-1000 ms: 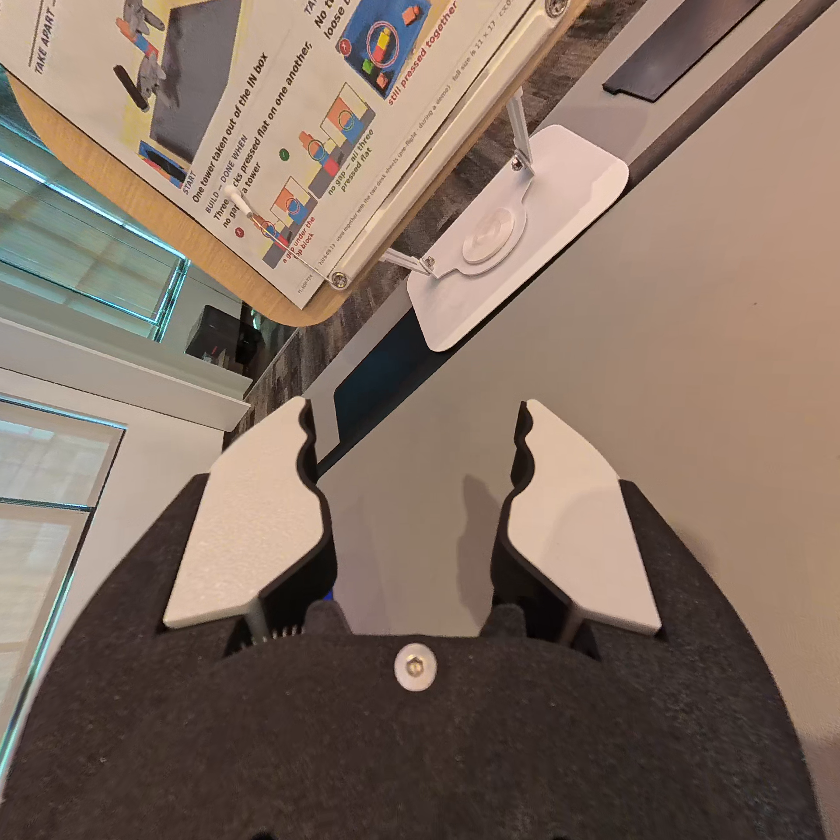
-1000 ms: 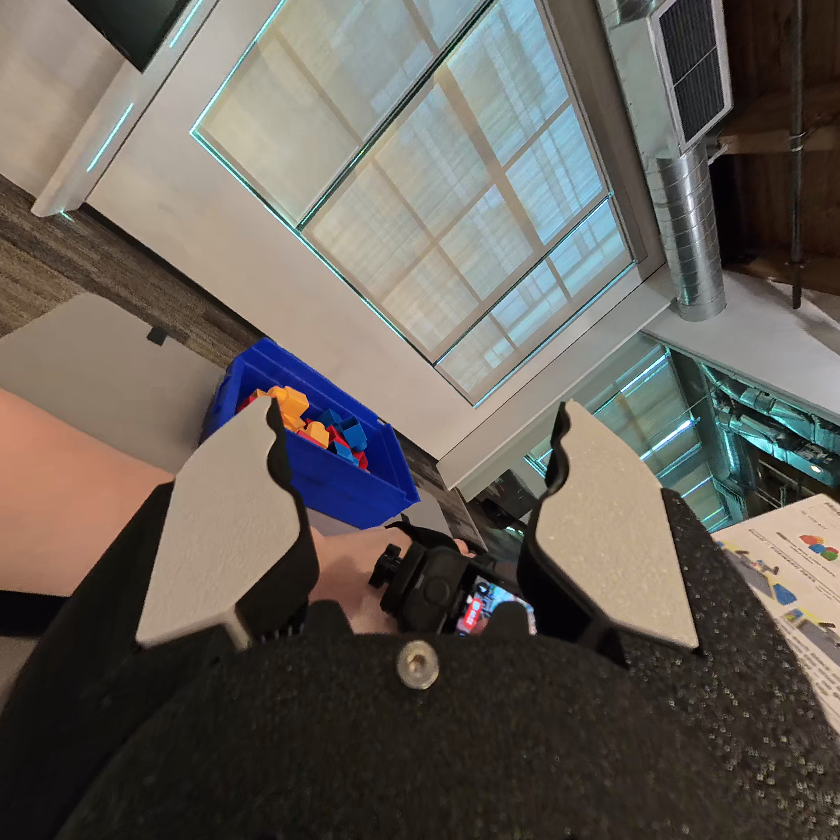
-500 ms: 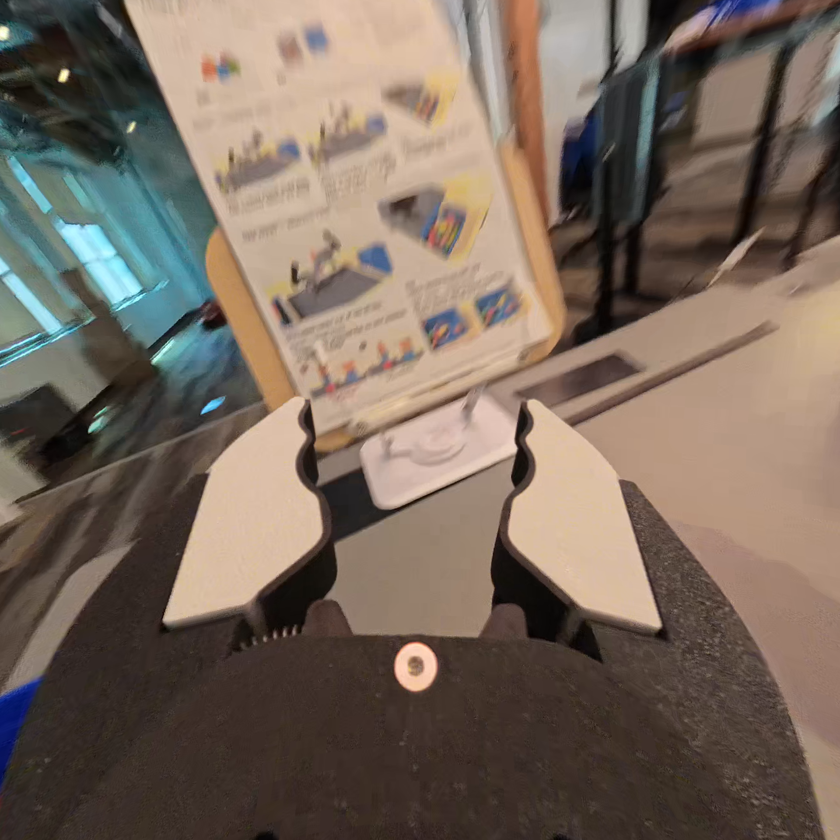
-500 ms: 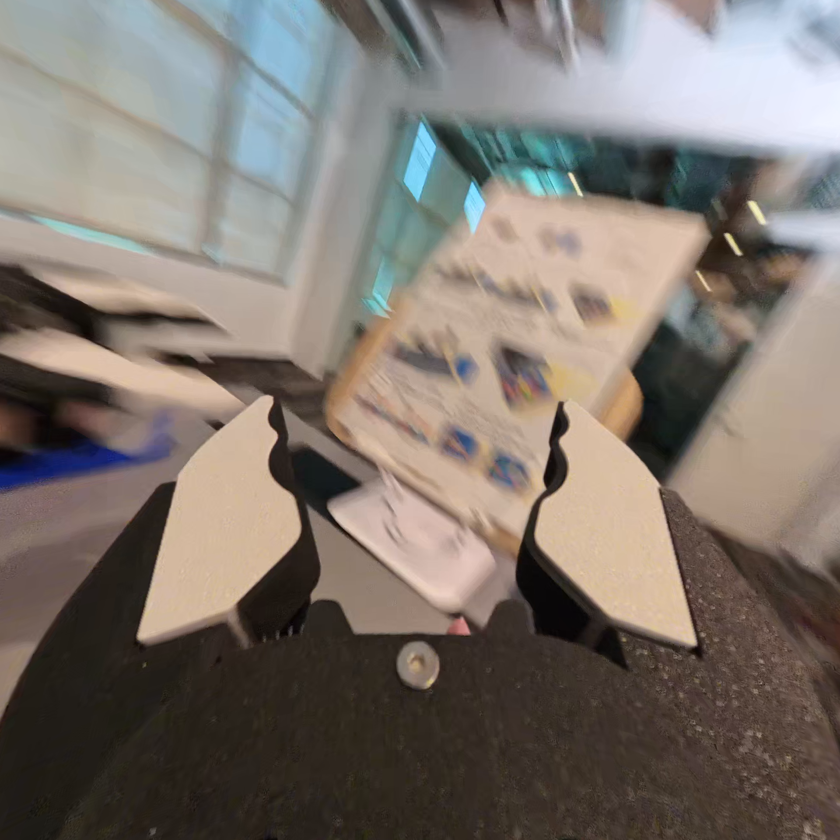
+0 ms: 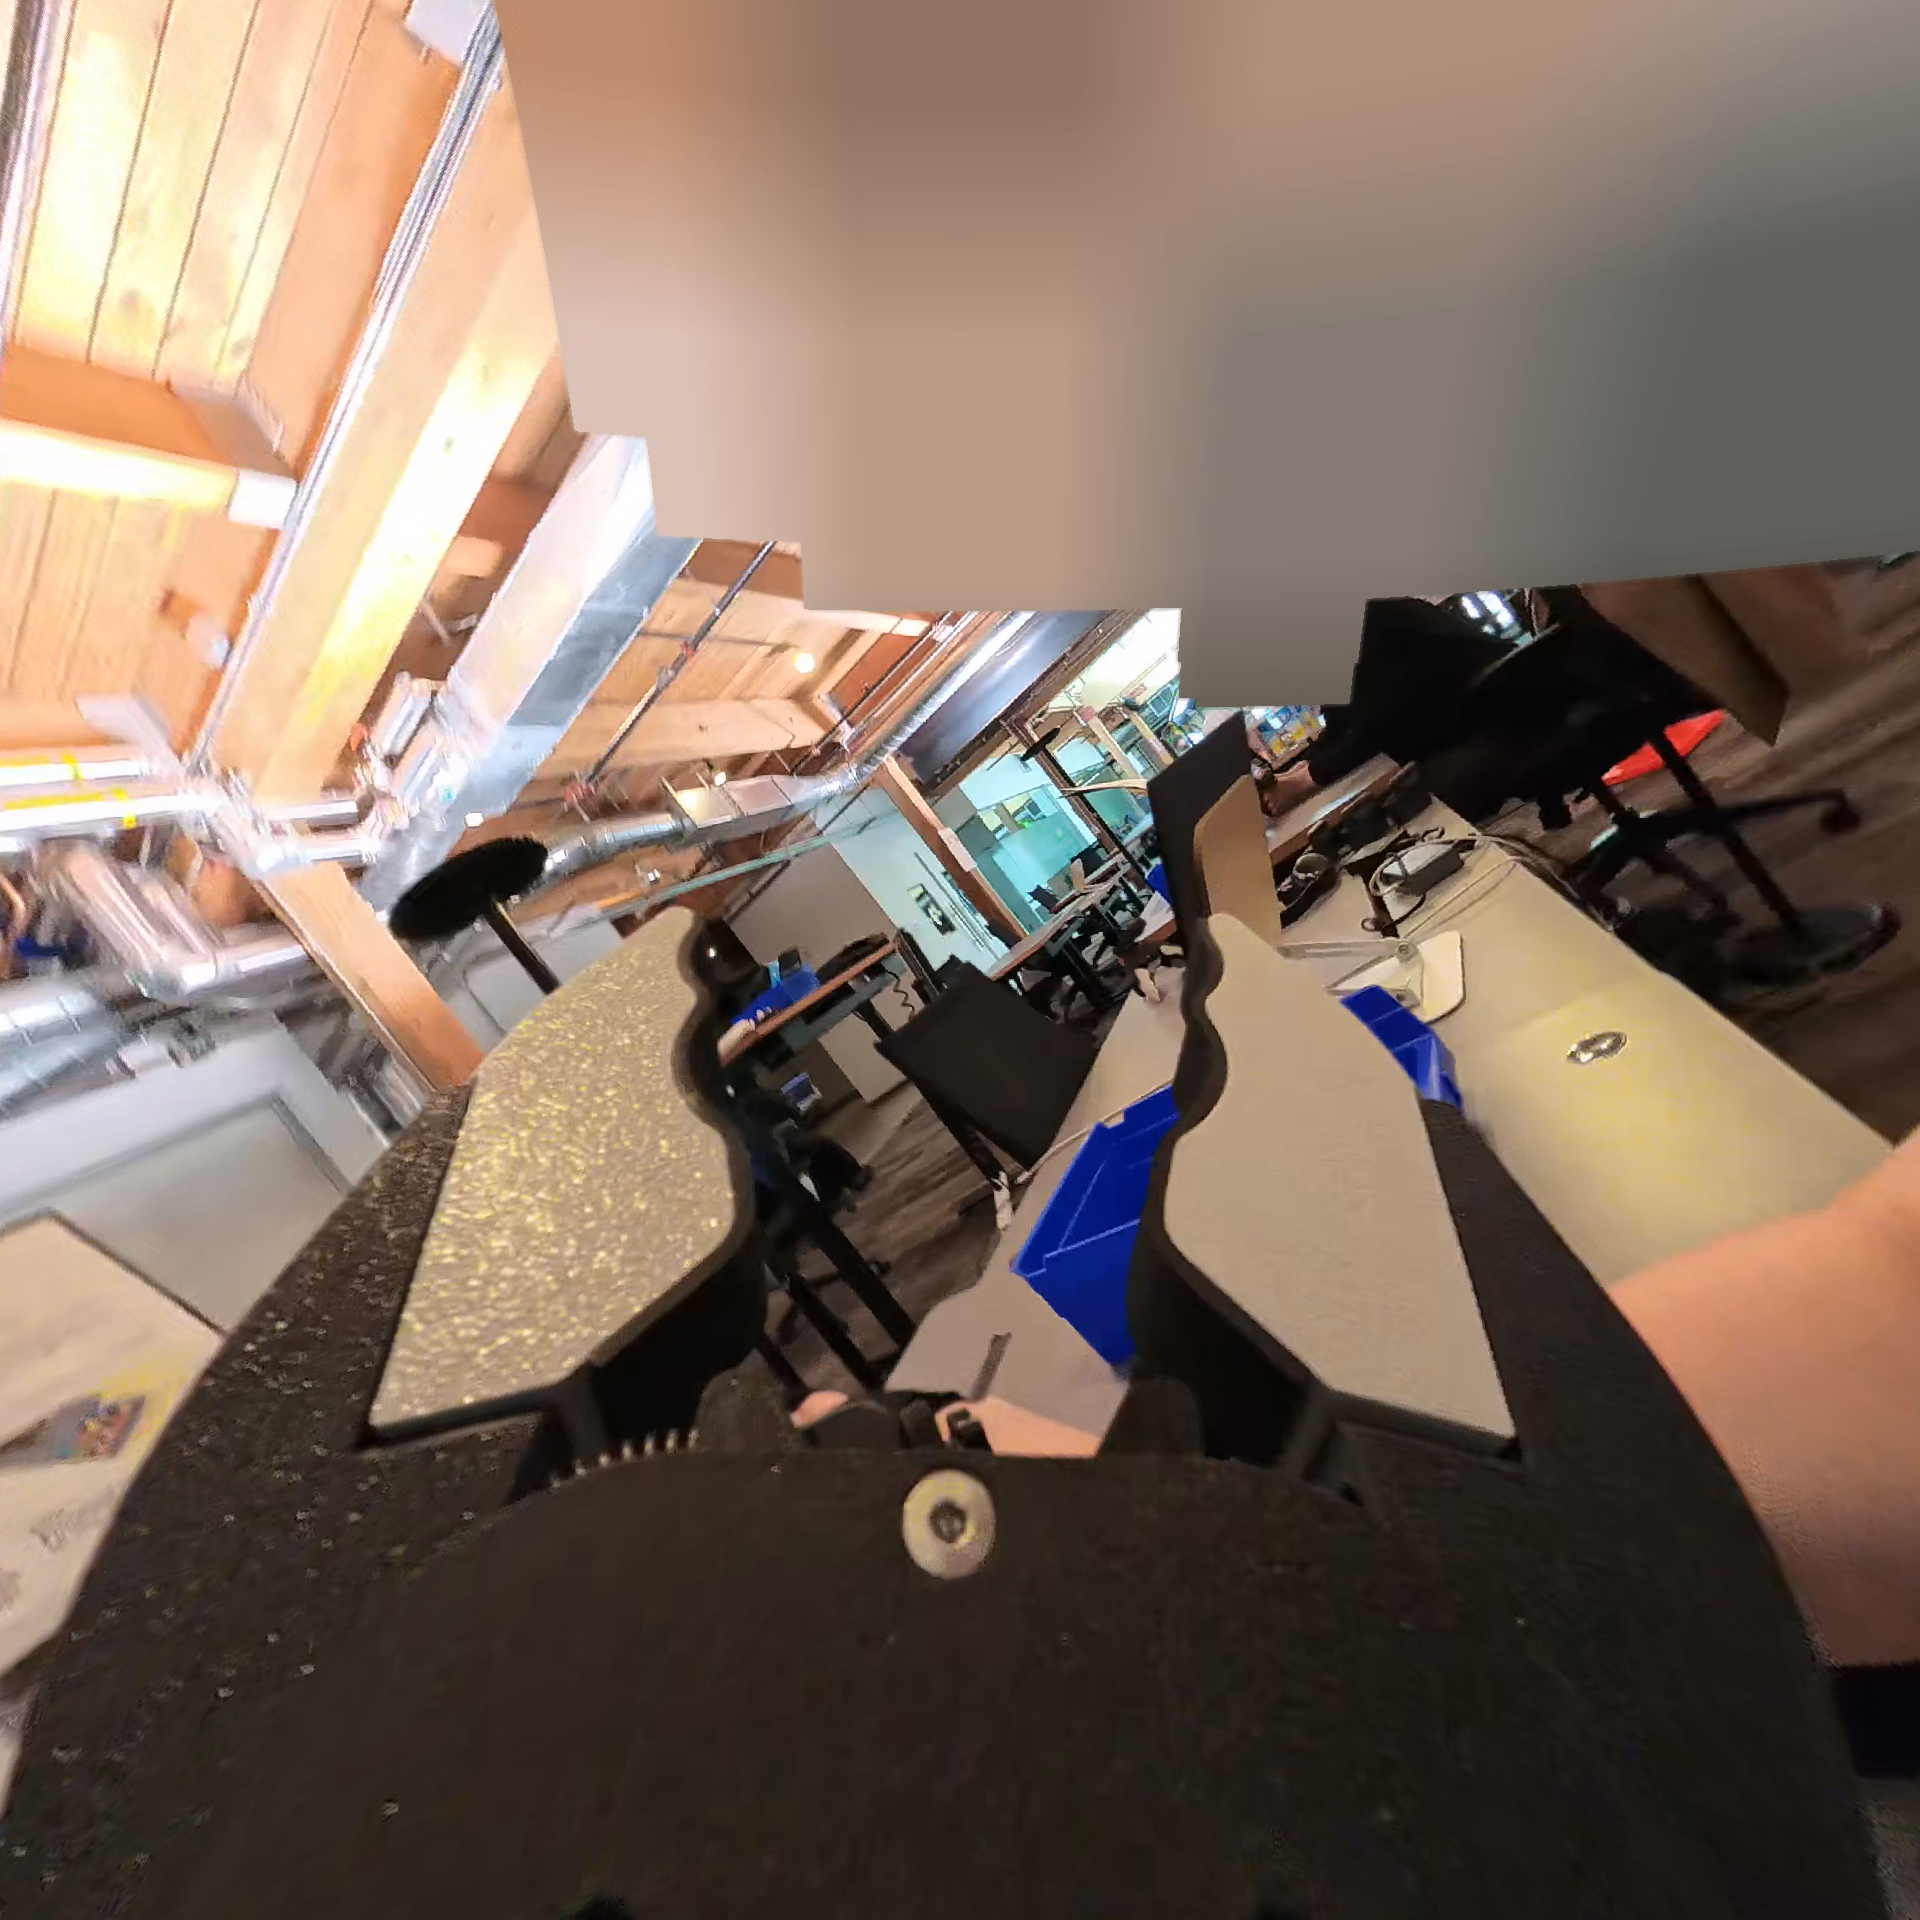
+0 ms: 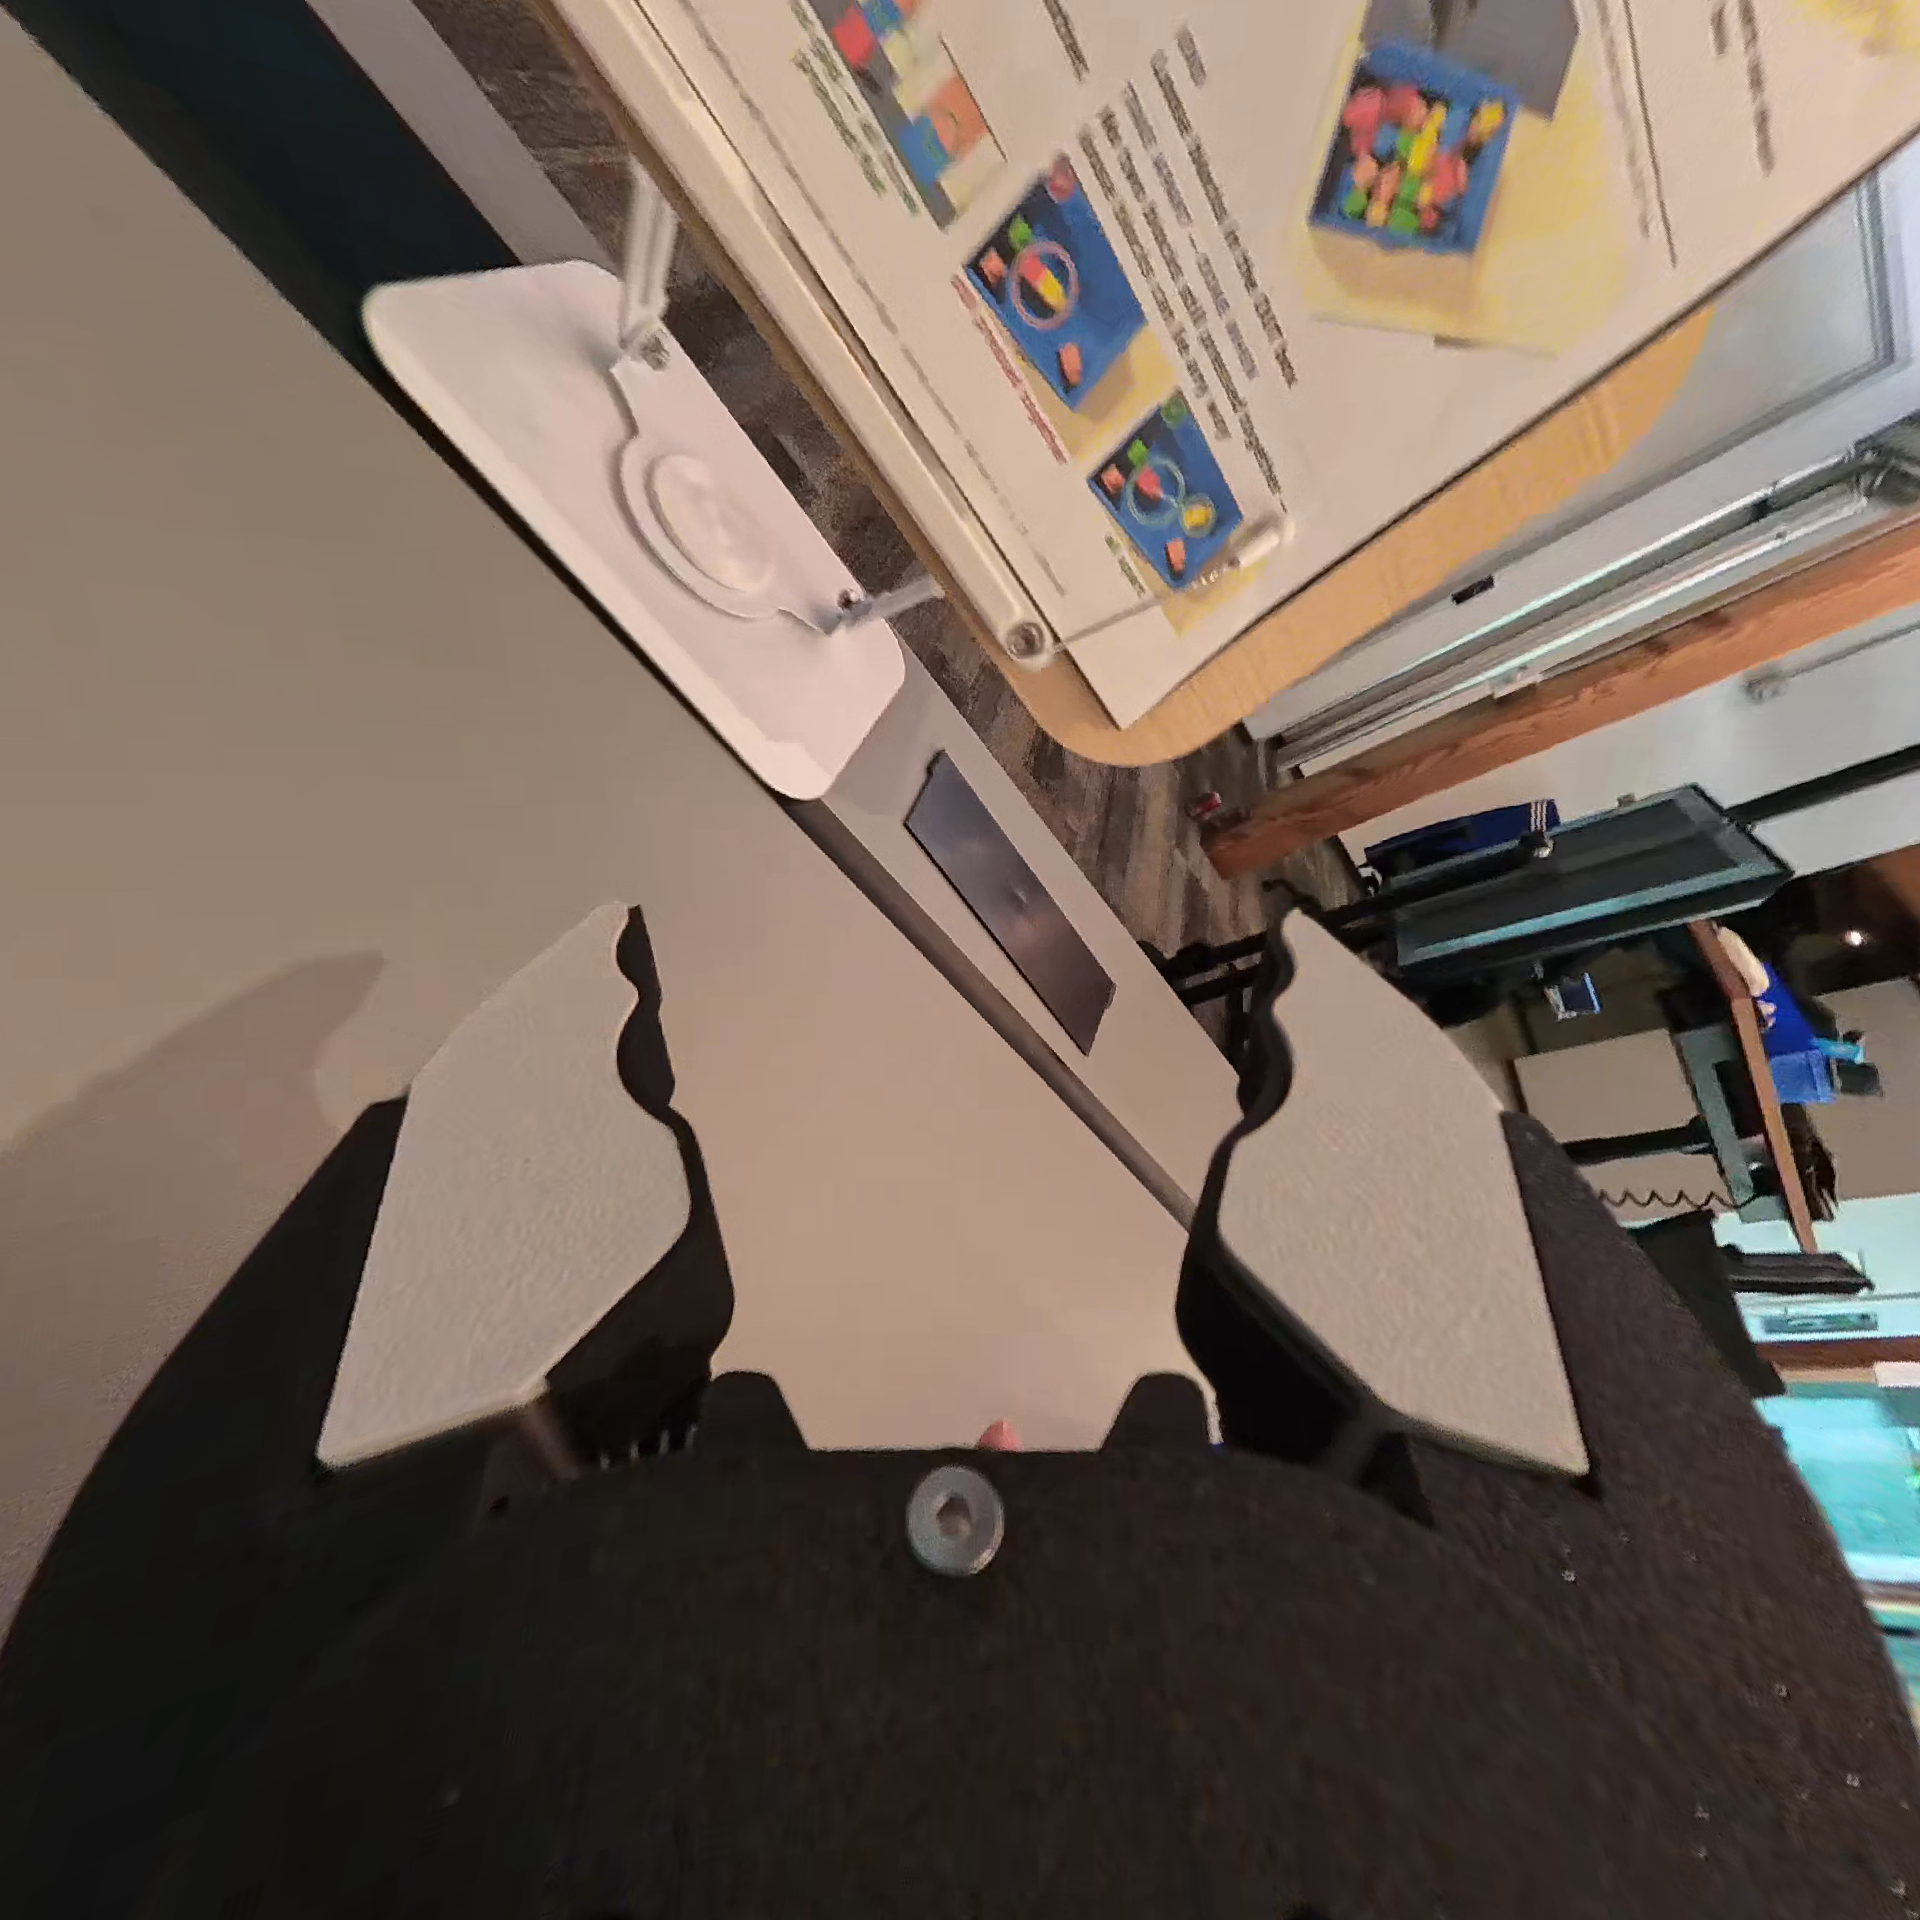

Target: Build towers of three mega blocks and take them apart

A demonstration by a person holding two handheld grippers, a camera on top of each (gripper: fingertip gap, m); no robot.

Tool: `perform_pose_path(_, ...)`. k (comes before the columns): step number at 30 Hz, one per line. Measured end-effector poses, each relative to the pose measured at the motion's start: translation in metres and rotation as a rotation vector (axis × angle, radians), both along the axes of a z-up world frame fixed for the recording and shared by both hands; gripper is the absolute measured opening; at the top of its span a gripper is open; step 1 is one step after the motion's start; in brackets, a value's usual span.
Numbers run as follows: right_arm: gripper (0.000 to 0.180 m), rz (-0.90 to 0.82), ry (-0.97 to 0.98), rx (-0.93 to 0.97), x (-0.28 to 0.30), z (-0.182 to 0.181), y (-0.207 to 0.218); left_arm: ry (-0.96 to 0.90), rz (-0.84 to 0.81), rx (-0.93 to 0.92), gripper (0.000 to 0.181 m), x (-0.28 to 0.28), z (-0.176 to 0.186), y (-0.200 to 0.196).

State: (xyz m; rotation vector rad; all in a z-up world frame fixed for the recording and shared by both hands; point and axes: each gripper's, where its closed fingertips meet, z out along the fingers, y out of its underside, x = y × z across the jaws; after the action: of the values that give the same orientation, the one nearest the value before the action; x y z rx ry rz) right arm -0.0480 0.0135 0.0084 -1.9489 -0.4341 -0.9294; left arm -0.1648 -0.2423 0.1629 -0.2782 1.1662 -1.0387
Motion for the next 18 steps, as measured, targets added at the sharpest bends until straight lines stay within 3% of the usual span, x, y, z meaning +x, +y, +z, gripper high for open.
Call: perform_pose_path(18, 0.108, 0.055, -0.026, -0.095, -0.036, -0.010, -0.005, 0.094, -0.010, -0.018, 0.084, 0.017, -0.019, 0.001)
